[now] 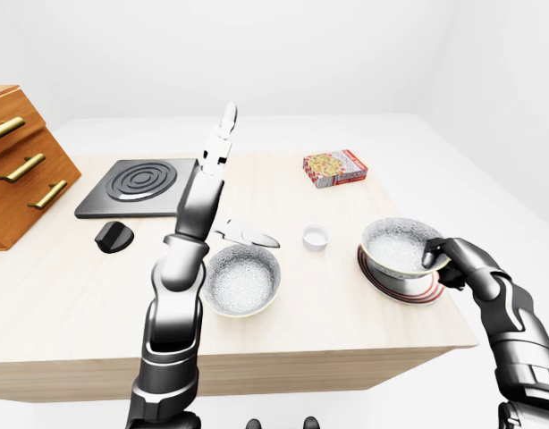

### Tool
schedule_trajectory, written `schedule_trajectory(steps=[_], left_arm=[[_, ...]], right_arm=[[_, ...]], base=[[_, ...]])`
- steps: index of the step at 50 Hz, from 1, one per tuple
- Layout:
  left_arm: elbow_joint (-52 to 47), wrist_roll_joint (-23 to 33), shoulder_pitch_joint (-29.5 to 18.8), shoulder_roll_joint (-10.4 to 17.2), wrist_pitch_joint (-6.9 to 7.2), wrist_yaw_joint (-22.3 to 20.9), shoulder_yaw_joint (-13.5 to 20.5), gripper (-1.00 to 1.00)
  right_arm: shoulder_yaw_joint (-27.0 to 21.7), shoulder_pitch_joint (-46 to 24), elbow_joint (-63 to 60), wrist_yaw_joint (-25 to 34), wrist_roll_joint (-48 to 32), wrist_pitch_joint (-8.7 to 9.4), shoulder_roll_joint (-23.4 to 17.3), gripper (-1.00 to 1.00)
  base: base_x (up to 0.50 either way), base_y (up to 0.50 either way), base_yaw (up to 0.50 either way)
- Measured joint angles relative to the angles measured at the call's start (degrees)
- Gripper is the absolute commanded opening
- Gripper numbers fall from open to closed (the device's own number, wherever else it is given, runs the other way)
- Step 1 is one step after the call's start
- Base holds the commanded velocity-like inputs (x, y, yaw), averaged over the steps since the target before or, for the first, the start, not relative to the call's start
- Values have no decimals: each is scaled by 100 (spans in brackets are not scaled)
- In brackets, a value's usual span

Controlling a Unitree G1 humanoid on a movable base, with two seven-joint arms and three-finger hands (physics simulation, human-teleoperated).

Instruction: Pick the akita bowl from table center and place it on the plate.

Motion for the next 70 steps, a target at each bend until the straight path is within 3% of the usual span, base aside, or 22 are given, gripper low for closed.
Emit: schedule_trajectory(steps=[14,15,16,17,31,40,44,50,52,58,70], left_arm=[[37,31,54,-31,0,8,-29,100],[37,33,58,-33,0,8,-31,100],[35,35,61,-35,0,8,-32,100],[33,36,65,-36,0,7,-33,100],[23,25,73,-37,0,11,-21,100],[-6,11,-11,-22,0,5,-4,100],[-31,-3,-79,-9,0,-1,11,100],[-124,-45,-130,-3,0,8,26,100],[-195,-72,-133,-8,0,15,36,100],[-440,-179,-134,-5,0,56,69,100],[-827,-479,-72,0,0,213,129,100]], right_arm=[[100,-6,595,-317,49,0,-105,-100],[108,-10,614,-335,62,0,-108,-92],[109,-12,629,-355,71,0,-110,-55],[112,-12,639,-375,63,0,-114,100],[-31,332,173,-243,1086,0,-113,100],[-442,937,-1070,328,1218,54,80,100],[-707,1218,-2074,895,1280,277,307,100],[-1069,1409,-3810,1808,1636,974,714,100],[-1120,1368,-4379,2020,1784,1000,827,100],[-903,935,-5751,2235,2241,1000,1050,100],[-116,189,-6941,1751,2883,1000,1419,100]], base=[[0,0,0],[0,0,0],[0,0,0],[0,0,0],[0,0,0],[0,0,0],[0,0,0],[0,0,0],[0,0,0],[0,0,0],[0,0,0]])
